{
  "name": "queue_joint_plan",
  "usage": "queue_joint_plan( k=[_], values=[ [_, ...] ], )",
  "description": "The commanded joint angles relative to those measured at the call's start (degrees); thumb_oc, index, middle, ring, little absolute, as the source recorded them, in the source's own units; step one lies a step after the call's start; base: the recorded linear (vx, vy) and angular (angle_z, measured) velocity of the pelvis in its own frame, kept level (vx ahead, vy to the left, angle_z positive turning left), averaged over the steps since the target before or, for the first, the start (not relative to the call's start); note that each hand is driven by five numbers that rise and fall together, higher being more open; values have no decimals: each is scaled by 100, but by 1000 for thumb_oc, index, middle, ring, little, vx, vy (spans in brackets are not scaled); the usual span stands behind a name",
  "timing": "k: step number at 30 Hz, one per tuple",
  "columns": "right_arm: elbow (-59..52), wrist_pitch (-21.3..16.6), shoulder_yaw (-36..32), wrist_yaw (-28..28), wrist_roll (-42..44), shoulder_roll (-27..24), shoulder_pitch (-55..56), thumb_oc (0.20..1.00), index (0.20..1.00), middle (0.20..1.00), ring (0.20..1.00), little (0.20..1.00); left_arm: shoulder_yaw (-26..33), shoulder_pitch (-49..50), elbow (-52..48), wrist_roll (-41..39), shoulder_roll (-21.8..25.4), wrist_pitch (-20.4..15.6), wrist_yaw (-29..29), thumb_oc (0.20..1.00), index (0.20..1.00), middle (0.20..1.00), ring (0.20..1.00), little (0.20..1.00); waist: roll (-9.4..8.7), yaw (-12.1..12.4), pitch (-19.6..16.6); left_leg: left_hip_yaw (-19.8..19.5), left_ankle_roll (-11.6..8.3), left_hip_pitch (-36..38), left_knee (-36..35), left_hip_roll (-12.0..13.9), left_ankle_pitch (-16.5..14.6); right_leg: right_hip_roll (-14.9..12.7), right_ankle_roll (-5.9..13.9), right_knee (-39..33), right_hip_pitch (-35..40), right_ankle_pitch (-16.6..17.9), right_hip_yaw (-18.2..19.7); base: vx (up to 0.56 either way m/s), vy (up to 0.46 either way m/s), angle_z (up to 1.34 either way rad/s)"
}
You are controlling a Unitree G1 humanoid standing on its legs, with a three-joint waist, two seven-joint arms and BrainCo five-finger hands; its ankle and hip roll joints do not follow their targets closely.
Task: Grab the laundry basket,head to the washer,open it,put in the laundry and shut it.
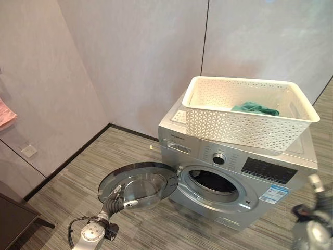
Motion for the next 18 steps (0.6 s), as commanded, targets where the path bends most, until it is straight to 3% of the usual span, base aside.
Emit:
queue_joint_plan(
  k=[1,5,6,7,9,10,11,12,14,16,18],
  values=[
    [-326,-483,-181,-648,-990,-381,-801,1000,1000,1000,1000,1000,208,-366,-128,160,192,-201,206,1000,1000,1000,1000,1000,-70,87,288,-130,144,249,405,144,-1002,-230,153,559,-509,-41,-312,0,0,0],
    [-940,-166,-228,-940,-1808,-982,-1235,1000,1000,1000,1000,1000,72,-414,-94,243,206,-217,143,1000,1000,1000,1000,1000,-117,202,196,-179,135,246,380,154,-1013,-222,144,558,-463,-30,-383,2,-6,4],
    [-881,139,-169,-879,-2174,-1496,-1330,1000,1000,1000,1000,1000,8,-401,-127,282,249,-240,44,1000,1000,1000,1000,1000,-191,287,165,-203,124,237,393,155,-1025,-226,133,556,-436,-6,-433,4,-10,19],
    [-845,159,-154,-892,-2191,-1543,-1362,1000,1000,1000,1000,1000,3,-401,-130,282,226,-242,39,1000,1000,1000,1000,1000,-171,287,165,-204,125,234,398,151,-1028,-231,135,551,-434,-5,-434,-5,-12,17],
    [-663,464,16,-731,-2498,-2130,-1455,1000,1000,1000,1000,1000,-27,-403,-152,272,252,-261,-44,1000,1000,1000,1000,1000,-218,355,157,-227,118,215,417,154,-1036,-225,123,538,-423,9,-459,-15,-31,4],
    [-190,869,347,-261,-2556,-2867,-1502,1000,1000,1000,1000,1000,-76,-403,-179,257,347,-280,-142,1000,1000,1000,1000,1000,-359,458,155,-253,103,195,436,175,-1022,-211,108,529,-411,13,-484,-6,-59,2],
    [247,1085,638,122,-2595,-3427,-1641,1000,1000,1000,1000,1000,-105,-376,-229,212,350,-273,-238,1000,1000,1000,1000,1000,-389,505,166,-259,84,213,448,199,-1055,-186,106,523,-379,-22,-494,-21,-46,0],
    [332,1059,706,129,-2572,-3495,-1732,1000,1000,1000,1000,1000,-84,-373,-239,210,315,-269,-242,1000,1000,1000,1000,1000,-369,482,171,-257,89,187,449,185,-1018,-197,97,510,-399,13,-491,2,-34,0],
    [1029,1458,1352,799,-2948,-4452,-2063,1000,1000,1000,1000,1000,-170,-356,-314,152,361,-267,-392,1000,1000,1000,1000,1000,-483,582,201,-274,62,169,468,215,-1006,-172,81,497,-369,8,-517,-34,-37,1],
    [1749,1660,1991,1243,-2757,-5092,-2744,1000,1000,1000,1000,1000,-364,-443,-319,57,460,-239,-461,1000,1000,1000,1000,1000,-624,717,195,-305,42,126,487,237,-974,-147,58,487,-358,8,-548,-24,-34,3],
    [2968,1727,3278,1702,-2254,-5452,-4225,1000,1000,1000,1000,1000,-496,-563,-276,-43,545,-180,-542,1000,1000,1000,1000,1000,-708,783,238,-334,24,77,526,257,-956,-121,40,475,-356,10,-570,0,0,0]
  ],
)
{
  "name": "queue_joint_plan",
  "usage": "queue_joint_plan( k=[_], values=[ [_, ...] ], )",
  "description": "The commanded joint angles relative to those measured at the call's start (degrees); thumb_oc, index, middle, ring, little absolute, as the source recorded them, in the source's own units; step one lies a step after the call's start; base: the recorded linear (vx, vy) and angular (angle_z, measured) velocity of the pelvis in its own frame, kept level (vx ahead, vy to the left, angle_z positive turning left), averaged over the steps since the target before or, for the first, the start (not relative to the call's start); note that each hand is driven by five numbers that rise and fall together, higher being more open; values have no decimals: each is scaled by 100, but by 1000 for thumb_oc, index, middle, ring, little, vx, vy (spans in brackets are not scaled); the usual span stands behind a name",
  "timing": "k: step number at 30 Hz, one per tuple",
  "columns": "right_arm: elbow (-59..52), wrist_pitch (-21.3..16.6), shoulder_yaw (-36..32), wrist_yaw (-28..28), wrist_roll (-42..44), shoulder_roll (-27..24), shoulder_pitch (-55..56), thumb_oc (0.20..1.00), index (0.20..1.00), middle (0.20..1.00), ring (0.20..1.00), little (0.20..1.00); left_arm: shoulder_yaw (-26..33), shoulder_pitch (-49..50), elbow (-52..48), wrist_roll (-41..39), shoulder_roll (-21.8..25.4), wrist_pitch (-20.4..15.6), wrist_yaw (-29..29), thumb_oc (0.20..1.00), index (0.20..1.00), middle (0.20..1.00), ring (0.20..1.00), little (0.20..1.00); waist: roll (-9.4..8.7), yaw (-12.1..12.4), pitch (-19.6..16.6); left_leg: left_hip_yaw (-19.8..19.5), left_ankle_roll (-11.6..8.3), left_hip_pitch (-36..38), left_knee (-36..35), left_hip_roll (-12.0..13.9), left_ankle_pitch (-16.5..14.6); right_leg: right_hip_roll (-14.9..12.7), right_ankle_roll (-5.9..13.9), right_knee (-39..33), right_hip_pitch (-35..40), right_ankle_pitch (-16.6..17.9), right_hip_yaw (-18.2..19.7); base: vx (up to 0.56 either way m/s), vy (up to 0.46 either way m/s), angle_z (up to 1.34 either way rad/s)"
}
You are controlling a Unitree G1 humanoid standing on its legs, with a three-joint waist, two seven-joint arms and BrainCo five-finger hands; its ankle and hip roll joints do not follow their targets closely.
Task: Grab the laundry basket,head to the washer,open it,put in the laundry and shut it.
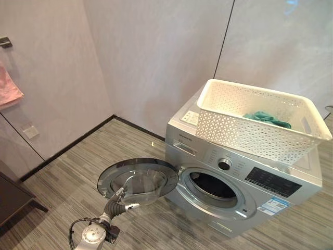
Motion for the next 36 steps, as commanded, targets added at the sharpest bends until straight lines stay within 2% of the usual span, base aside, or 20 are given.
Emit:
queue_joint_plan(
  k=[1,2,4,5,6,8,12,17,27,36],
  values=[
    [1114,191,1137,940,530,-610,-2054,1000,1000,1000,1000,1000,-241,-568,-303,-323,438,-153,-240,1000,1000,1000,1000,1000,-245,474,222,-203,63,139,504,217,-1027,-190,96,578,-428,-68,-409,0,0,0],
    [1875,321,2435,1451,852,-608,-3315,1000,1000,1000,1000,1000,-197,-547,-292,-816,368,-28,-295,1000,1000,1000,1000,1000,-254,427,233,-219,42,110,508,236,-998,-157,78,549,-415,-69,-424,-6,-17,3],
    [2223,351,2772,1610,1048,-514,-3680,1000,1000,1000,1000,1000,-229,-549,-302,-1012,356,-6,-321,1000,1000,1000,1000,1000,-270,441,241,-244,30,83,507,249,-979,-142,73,545,-409,-73,-449,-1,-17,8],
    [2930,397,3393,1859,1107,-362,-4284,1000,1000,1000,1000,1000,-293,-571,-357,-1176,394,36,-347,1000,1000,1000,1000,1000,-303,482,271,-302,13,24,514,269,-943,-124,62,537,-399,-78,-491,-2,-20,22],
    [2985,382,3503,1871,1116,-348,-4402,1000,1000,1000,1000,1000,-277,-566,-361,-1181,373,39,-346,1000,1000,1000,1000,1000,-282,458,272,-306,12,20,517,269,-942,-125,61,536,-400,-79,-495,-4,-31,27],
    [3464,434,4134,2146,953,-171,-4961,1000,1000,1000,1000,1000,-314,-579,-398,-1259,406,28,-366,1000,1000,1000,1000,1000,-322,503,296,-373,-9,-40,501,291,-906,-87,51,525,-395,-92,-544,7,-24,26],
    [3914,451,4503,2243,747,142,-5293,1000,1000,1000,1000,1000,-363,-587,-398,-1385,380,57,-355,1000,1000,1000,1000,1000,-358,562,341,-435,-31,-84,474,321,-865,-29,33,487,-376,-108,-607,16,-19,11],
    [3894,492,4701,2329,462,260,-5274,1000,1000,1000,1000,1000,-336,-570,-326,-1357,400,86,-319,1000,1000,1000,1000,1000,-406,612,432,-460,-54,-177,500,369,-837,37,6,436,-406,-126,-620,9,-29,10],
    [3352,556,4763,2529,168,-148,-4703,1000,1000,1000,1000,1000,-395,-448,-276,-1445,423,158,-377,1000,1000,1000,1000,1000,-367,559,594,-461,-106,-301,519,455,-764,143,-45,414,-519,-175,-591,2,-5,0],
    [4388,527,5277,2625,-200,67,-5299,1000,1000,1000,1000,1000,-550,-598,-463,-1605,506,75,-362,1000,1000,1000,1000,1000,-331,669,774,-500,-147,-533,613,524,-711,235,-88,321,-662,-171,-592,8,-15,0]
  ],
)
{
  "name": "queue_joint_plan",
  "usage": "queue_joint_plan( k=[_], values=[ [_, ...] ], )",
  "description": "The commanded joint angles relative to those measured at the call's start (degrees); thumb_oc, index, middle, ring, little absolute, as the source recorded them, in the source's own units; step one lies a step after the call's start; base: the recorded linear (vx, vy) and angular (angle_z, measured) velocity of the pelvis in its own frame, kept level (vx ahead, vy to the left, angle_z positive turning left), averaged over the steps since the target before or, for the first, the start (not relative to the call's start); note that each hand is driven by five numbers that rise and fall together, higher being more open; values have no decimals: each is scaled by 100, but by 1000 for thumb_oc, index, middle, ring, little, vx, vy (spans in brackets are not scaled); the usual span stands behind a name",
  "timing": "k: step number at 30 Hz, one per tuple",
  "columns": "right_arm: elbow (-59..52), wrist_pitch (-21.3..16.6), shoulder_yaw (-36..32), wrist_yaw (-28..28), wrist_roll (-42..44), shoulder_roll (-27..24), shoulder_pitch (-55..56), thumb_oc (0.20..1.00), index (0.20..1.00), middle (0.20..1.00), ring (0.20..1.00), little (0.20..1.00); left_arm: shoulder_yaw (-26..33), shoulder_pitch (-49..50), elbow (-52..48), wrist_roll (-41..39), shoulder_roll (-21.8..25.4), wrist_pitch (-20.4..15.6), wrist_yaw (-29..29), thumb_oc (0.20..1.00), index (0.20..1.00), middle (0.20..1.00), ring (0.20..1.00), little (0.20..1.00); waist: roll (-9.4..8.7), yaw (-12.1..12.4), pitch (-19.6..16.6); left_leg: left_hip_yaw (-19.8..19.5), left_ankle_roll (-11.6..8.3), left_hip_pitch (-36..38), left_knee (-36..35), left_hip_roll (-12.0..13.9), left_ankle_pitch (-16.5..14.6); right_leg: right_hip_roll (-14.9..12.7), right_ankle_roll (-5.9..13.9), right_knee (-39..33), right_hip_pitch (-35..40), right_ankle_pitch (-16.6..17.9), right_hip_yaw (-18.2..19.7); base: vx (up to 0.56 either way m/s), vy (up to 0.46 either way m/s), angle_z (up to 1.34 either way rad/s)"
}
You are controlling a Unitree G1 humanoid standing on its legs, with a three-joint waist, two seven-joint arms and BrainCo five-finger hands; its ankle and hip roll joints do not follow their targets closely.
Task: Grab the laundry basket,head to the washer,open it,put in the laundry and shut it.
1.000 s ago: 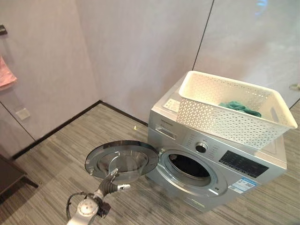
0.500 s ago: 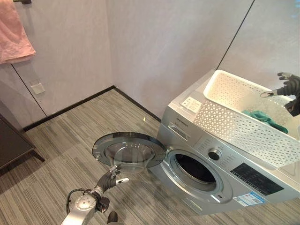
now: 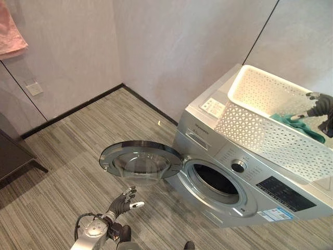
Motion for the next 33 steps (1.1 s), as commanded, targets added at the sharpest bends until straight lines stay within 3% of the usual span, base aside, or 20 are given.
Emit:
queue_joint_plan(
  k=[1,9,20,25,33],
  values=[
    [369,-54,575,-68,-163,-340,-1135,1000,1000,1000,1000,1000,-144,-252,-465,-221,203,-207,-39,1000,1000,1000,1000,1000,-79,226,192,-43,-6,166,617,312,-889,-68,73,325,-274,-160,-165,35,-36,0],
    [816,-34,941,75,-580,-192,-1456,1000,1000,1000,1000,1000,-59,-226,-551,-188,260,-240,-10,1000,1000,1000,1000,1000,-54,416,327,-161,-49,-30,658,366,-813,4,38,293,-340,-213,-277,44,-47,5],
    [1085,-19,974,179,-768,-650,-1165,1000,1000,1000,1000,1000,45,-247,-462,-250,271,-310,154,1000,1000,1000,1000,1000,142,616,752,-530,-132,-607,487,407,-434,88,-43,364,-751,-330,-531,-6,-46,18],
    [958,-3,1206,534,-1013,-1023,-804,1000,1000,1000,1000,1000,38,-161,-503,-258,276,-272,123,1000,1000,1000,1000,1000,209,612,880,-586,-185,-747,364,449,-282,126,-76,394,-863,-387,-668,-8,-50,18],
    [242,34,1240,940,-763,-897,-333,1000,1000,1000,1000,1000,57,-182,-551,-304,252,-279,157,1000,1000,1000,1000,1000,227,551,1001,-508,-201,-752,356,501,-253,173,-95,367,-941,-376,-602,-6,-11,2]
  ],
)
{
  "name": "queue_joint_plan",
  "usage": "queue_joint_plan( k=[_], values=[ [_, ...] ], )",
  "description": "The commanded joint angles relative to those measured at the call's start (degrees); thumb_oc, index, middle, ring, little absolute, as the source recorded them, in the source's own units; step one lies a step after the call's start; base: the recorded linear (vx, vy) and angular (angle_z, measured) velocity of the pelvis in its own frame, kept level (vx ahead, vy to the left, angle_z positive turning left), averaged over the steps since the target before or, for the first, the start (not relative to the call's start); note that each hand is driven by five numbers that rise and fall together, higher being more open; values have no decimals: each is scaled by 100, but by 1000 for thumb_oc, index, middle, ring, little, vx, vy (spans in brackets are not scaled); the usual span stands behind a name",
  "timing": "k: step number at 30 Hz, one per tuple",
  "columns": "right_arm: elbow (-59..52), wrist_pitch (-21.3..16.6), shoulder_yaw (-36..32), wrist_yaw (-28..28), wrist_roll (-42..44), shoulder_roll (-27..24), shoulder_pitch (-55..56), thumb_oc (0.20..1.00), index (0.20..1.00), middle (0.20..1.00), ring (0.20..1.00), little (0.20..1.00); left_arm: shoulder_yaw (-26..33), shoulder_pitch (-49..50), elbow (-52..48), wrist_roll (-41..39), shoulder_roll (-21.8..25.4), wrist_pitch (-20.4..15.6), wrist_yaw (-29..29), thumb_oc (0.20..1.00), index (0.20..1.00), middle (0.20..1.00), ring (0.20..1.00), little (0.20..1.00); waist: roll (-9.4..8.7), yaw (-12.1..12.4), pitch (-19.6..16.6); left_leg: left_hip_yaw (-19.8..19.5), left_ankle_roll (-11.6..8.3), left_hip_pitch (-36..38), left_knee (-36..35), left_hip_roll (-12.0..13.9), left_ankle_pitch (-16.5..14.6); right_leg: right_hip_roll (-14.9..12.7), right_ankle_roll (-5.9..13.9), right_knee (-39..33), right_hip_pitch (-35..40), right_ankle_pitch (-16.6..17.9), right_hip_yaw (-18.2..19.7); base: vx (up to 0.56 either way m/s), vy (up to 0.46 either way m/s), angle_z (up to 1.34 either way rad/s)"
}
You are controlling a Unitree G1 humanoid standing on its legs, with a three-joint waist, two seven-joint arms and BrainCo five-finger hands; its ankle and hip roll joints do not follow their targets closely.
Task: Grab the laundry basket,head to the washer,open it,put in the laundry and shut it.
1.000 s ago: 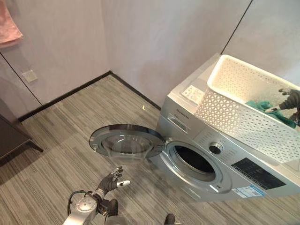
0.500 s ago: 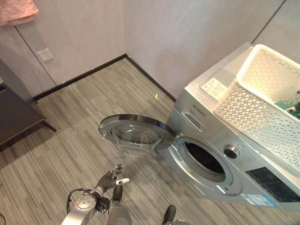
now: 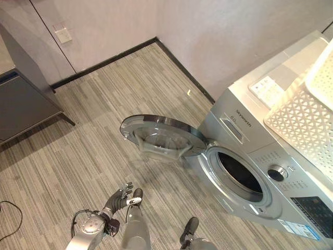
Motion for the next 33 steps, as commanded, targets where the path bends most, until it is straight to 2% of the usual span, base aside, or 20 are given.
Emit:
queue_joint_plan(
  k=[1,6,7,19,26,27,28,29,31,32,33],
  values=[
    [-398,80,683,265,177,78,-50,1000,1000,1000,1000,1000,15,-199,-486,-124,32,-230,33,1000,1000,1000,1000,1000,-96,-42,446,252,-75,413,248,378,-495,-93,4,367,-326,-304,87,-22,-4,-4],
    [-731,111,875,477,364,89,-104,1000,1000,1000,1000,1000,19,-216,-518,-159,30,-248,12,1000,1000,1000,1000,1000,-108,-84,444,305,-74,480,250,394,-521,-89,4,363,-327,-293,147,-11,6,-6],
    [-1079,153,996,635,597,11,-120,200,200,200,200,200,19,-210,-492,-166,18,-257,-11,1000,1000,1000,1000,1000,-127,-118,424,331,-73,537,250,403,-542,-89,3,375,-303,-299,161,5,12,-10],
    [-1760,163,1047,780,1242,-232,-11,200,200,200,200,200,44,-162,-426,-210,29,-303,-95,1000,1000,1000,1000,1000,-192,-175,301,369,-67,719,143,369,-539,-132,45,329,-166,-244,132,-1,7,-4],
    [-1762,22,609,412,1590,-266,14,200,200,200,200,200,123,-74,-293,-238,-42,-350,-100,1000,1000,1000,1000,1000,-221,-182,183,418,-53,856,136,355,-596,-163,74,285,-39,-198,177,0,0,0],
    [-1702,-20,369,251,1732,-246,51,200,200,200,200,200,145,-62,-242,-248,-84,-351,-77,1000,1000,1000,1000,1000,-205,-200,155,435,-57,903,131,367,-624,-148,73,287,-1,-216,184,7,12,-5],
    [-1583,-139,-400,-223,2173,-183,173,200,200,200,200,200,190,-59,-162,-270,-149,-367,-30,1000,1000,1000,1000,1000,-197,-239,104,452,-44,943,133,356,-650,-153,80,292,33,-213,201,8,12,-7],
    [-1594,-141,-461,-229,2169,-187,231,200,200,200,200,200,183,-67,-161,-270,-130,-367,-30,1000,1000,1000,1000,1000,-220,-235,101,443,-34,921,136,338,-630,-169,82,289,20,-197,193,-13,22,-8],
    [-1371,-369,-1314,-826,2499,-17,355,200,200,200,200,200,209,-114,-64,-241,-187,-403,12,1000,1000,1000,1000,1000,-207,-241,38,457,-14,971,147,325,-670,-177,87,293,67,-198,200,15,22,-6],
    [-1317,-562,-1896,-1394,2777,119,300,200,200,200,200,200,221,-197,63,-176,-186,-453,102,1000,1000,1000,1000,1000,-204,-248,-45,477,-4,1056,137,325,-733,-156,90,299,136,-231,220,54,20,-4],
    [-1309,-645,-2156,-1623,2957,150,261,200,200,200,200,200,246,-212,81,-142,-170,-468,144,1000,1000,1000,1000,1000,-208,-255,-98,477,5,1091,129,319,-752,-158,89,303,171,-243,224,39,16,-1]
  ],
)
